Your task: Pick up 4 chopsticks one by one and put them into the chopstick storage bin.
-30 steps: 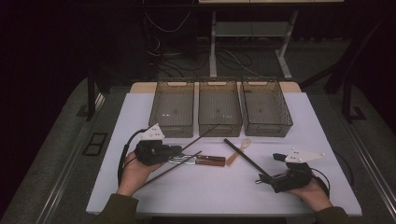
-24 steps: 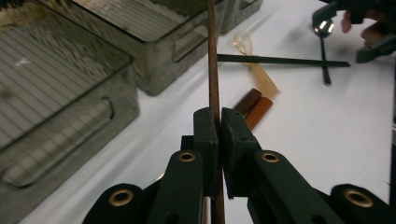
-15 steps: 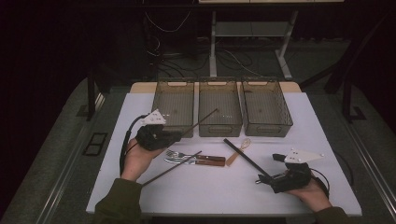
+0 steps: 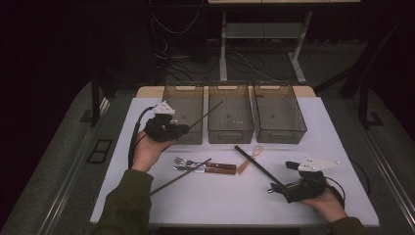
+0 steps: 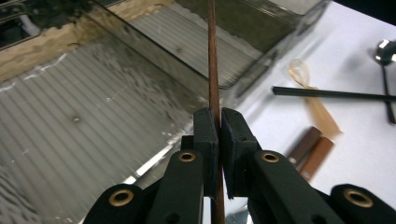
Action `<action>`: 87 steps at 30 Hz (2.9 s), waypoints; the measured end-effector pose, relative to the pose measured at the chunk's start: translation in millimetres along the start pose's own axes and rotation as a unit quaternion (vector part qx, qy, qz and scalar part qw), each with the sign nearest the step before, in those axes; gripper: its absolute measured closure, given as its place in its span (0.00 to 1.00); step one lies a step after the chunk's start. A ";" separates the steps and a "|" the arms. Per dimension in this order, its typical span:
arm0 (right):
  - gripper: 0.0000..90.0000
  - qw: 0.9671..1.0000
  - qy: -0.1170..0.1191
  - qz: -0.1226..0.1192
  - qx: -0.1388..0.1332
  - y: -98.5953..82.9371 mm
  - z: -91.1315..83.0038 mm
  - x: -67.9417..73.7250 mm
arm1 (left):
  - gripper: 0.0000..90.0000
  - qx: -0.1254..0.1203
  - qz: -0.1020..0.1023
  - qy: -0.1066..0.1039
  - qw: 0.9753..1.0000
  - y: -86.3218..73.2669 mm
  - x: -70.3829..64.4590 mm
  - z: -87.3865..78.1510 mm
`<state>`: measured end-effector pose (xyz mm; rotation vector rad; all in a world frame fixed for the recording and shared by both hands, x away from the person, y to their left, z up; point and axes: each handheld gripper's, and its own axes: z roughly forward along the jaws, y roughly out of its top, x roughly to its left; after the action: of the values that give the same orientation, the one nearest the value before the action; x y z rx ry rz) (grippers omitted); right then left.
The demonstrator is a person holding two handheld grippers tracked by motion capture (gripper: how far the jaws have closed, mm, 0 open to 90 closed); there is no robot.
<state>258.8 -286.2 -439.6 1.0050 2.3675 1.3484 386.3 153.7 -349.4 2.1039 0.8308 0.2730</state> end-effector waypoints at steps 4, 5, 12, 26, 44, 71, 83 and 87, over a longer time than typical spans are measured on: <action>0.01 1.000 0.000 0.001 -0.001 -0.1 -0.5 0.2 | 0.95 0.003 -0.010 0.007 1.000 7.5 10.0 5.5; 0.01 1.000 0.000 0.000 -0.001 -0.1 -0.6 0.0 | 0.95 0.006 -0.011 0.009 1.000 9.5 12.2 6.7; 0.01 1.000 -0.001 0.001 -0.001 0.1 -0.6 0.5 | 0.95 0.015 -0.025 0.026 0.999 20.6 25.1 14.6; 0.01 1.000 0.003 0.002 -0.005 0.5 -1.7 1.4 | 0.95 0.043 -0.053 0.065 0.996 41.4 46.8 25.9; 0.01 1.000 0.005 0.000 -0.008 0.7 -2.4 1.2 | 0.95 0.071 -0.091 0.111 0.987 42.9 80.2 38.8; 0.01 1.000 0.005 -0.003 -0.010 0.8 -2.5 1.7 | 0.84 0.132 -0.074 0.140 0.978 24.1 81.3 71.7; 0.01 1.000 0.005 -0.001 -0.009 0.8 -2.5 2.3 | 0.65 0.051 -0.044 0.098 0.993 37.2 70.2 47.4; 0.01 1.000 0.005 -0.002 -0.009 0.9 -2.7 2.5 | 0.60 0.037 -0.032 0.086 0.995 37.7 65.5 35.5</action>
<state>256.1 -286.1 -437.1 0.9912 2.3577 1.3747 469.7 157.5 -348.7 2.1391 1.0209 0.3986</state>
